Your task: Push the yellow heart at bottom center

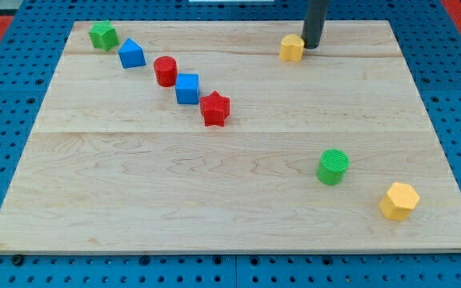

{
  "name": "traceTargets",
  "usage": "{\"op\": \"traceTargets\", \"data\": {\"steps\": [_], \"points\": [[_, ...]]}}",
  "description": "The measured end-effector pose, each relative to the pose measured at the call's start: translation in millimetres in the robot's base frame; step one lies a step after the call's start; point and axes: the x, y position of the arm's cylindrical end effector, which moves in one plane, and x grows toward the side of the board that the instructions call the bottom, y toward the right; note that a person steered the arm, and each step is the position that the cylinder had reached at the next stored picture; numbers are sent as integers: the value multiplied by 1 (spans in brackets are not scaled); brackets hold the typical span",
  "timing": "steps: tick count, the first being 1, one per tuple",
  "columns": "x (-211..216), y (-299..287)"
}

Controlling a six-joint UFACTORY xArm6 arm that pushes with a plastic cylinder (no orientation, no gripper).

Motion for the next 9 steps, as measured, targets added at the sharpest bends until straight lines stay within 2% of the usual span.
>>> {"op": "traceTargets", "data": {"steps": [5,6,8,9], "points": [[-8,-5],[-8,-22],[17,-5],[-3,-44]]}}
